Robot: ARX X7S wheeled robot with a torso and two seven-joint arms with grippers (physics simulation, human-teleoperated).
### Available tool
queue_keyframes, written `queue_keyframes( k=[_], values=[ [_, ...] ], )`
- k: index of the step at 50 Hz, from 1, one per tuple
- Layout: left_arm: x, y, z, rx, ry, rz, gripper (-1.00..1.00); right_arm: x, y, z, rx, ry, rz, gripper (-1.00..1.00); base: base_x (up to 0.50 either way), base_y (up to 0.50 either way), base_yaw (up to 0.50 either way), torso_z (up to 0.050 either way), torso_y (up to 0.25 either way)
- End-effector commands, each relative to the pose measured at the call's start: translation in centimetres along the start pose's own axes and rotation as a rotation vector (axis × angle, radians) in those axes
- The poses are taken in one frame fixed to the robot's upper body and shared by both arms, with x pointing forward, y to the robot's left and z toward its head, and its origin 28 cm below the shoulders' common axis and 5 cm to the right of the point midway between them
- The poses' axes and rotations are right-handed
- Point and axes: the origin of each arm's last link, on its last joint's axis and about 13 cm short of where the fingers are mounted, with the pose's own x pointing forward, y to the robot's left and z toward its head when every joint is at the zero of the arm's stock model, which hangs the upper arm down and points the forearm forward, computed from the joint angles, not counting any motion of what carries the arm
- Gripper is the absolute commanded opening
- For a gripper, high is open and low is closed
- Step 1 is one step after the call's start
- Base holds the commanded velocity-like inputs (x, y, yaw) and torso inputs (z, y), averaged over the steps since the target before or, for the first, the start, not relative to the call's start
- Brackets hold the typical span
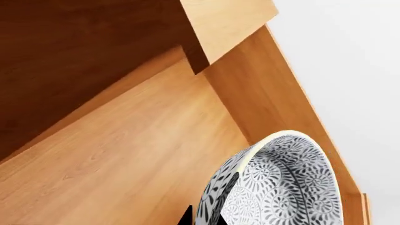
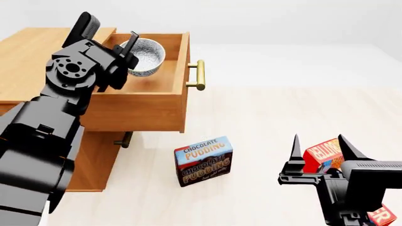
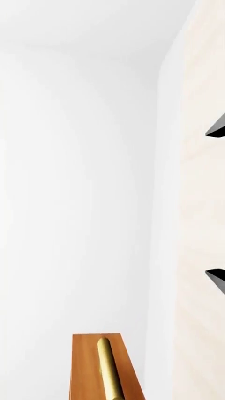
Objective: Put the bowl in the top drawer of the cabinet.
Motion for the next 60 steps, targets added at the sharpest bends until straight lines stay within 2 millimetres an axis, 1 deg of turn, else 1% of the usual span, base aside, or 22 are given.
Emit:
queue_keyframes(
  k=[1,11,23,24,35,37,46,60],
  values=[
    [0.0,-0.1,0.2,-0.04,-0.017,0.024,-1.0,-0.1,0.0,-0.1,-0.004,0.003,0.001,1.0,0.0,0.0,0.0,0.0,0.0],
    [0.5,0.5,-0.3,-0.053,0.008,0.049,-1.0,-0.2,-0.1,-0.1,-0.002,0.006,-0.002,1.0,0.0,0.0,0.0,0.0,0.0],
    [0.4,0.5,-0.6,-0.036,0.047,0.025,-1.0,-0.3,-0.1,-0.1,0.001,0.003,-0.004,1.0,0.0,0.0,0.0,0.0,0.001],
    [0.4,0.5,-0.6,-0.036,0.05,0.019,1.0,-0.3,-0.1,-0.1,0.002,0.003,-0.003,1.0,0.0,0.0,0.0,0.0,0.0],
    [0.2,0.4,-0.1,-0.047,0.034,0.008,1.0,-0.2,-0.1,-0.3,0.006,0.005,0.0,1.0,0.0,0.0,0.0,0.0,0.0],
    [0.2,0.4,0.3,-0.069,0.003,0.017,1.0,-0.2,-0.1,-0.3,0.006,0.004,0.001,1.0,0.0,0.0,0.0,0.0,0.0],
    [-0.8,0.7,1.4,-0.112,-0.061,0.031,1.0,-0.3,0.0,-0.3,0.006,0.003,0.001,1.0,0.0,0.0,0.0,0.0,0.0],
    [-3.4,-0.1,1.8,-0.081,-0.06,-0.078,1.0,-0.4,0.0,-0.3,0.004,0.003,0.005,1.0,0.0,0.0,0.0,0.0,0.0]
  ],
)
